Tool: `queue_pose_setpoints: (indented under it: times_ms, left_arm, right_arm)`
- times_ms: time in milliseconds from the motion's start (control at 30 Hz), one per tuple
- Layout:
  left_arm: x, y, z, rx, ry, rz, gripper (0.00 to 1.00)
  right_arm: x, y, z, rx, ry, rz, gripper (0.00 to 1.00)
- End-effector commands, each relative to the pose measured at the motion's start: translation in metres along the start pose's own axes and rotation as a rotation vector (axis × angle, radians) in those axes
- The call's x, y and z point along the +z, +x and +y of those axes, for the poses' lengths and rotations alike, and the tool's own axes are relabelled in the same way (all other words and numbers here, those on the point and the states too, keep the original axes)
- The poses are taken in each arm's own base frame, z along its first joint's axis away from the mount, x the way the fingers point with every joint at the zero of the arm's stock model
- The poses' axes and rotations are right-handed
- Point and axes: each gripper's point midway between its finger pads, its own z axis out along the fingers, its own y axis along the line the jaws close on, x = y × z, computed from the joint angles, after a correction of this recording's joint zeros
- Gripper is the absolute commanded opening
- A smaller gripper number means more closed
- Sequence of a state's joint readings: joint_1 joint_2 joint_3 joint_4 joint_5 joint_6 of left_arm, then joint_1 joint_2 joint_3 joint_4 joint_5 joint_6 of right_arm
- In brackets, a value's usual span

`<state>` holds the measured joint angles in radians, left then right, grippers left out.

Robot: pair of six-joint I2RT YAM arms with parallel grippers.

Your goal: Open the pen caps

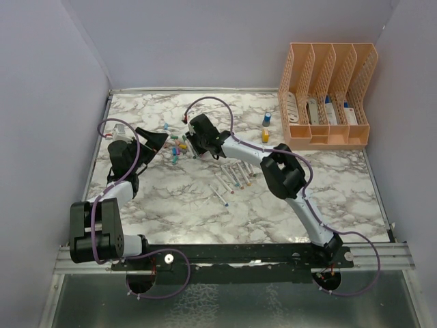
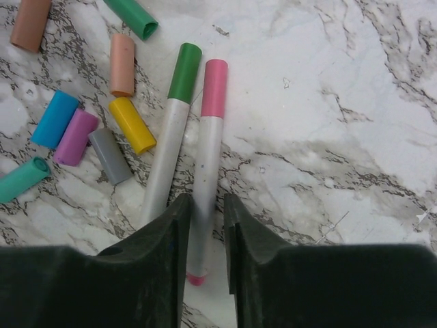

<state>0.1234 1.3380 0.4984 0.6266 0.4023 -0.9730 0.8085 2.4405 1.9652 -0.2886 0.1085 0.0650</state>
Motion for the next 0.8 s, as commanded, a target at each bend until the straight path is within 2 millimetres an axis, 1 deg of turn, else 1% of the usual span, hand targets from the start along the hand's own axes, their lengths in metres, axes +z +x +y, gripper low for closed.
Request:
queue_pose_setpoints:
  times_ms: [0,67,133,267,333,433,600,633,767]
  left_arm:
    - [-0.002,-0.004,-0.008,0.012,0.031,-0.01,0.98]
    - [-0.002,-0.004,-0.01,0.014,0.04,-0.004,0.98]
    - [-0.002,-0.004,-0.012,0.015,0.046,-0.001,0.97]
    - [-0.004,-0.003,-0.015,0.011,0.056,0.004,0.95]
    - [-0.003,-0.001,-0.016,0.005,0.058,0.008,0.95]
    - [0.003,0.009,-0.022,0.005,0.075,0.053,0.94]
    - [0.023,0.028,-0.037,0.024,0.098,0.111,0.94]
    - [0.027,0.031,-0.039,0.027,0.098,0.118,0.94]
    - [0.043,0.045,-0.046,0.03,0.113,0.158,0.93]
  right_arm:
    - [0.01,0.019,0.003,0.01,-0.022,0.05,0.18]
    - [0.01,0.023,-0.001,0.031,-0.014,0.064,0.08]
    - [0.01,0.026,-0.008,0.064,-0.001,0.075,0.02]
    - [0.005,0.023,-0.027,0.124,0.042,0.067,0.01]
    - [-0.001,0.017,-0.037,0.137,0.068,0.037,0.01]
    - [-0.018,-0.002,-0.047,0.125,0.094,-0.045,0.02]
    - [-0.055,-0.028,-0.048,0.116,0.081,-0.155,0.01]
    - [-0.063,-0.031,-0.048,0.117,0.072,-0.17,0.01]
    - [-0.086,-0.033,-0.043,0.121,0.041,-0.177,0.01]
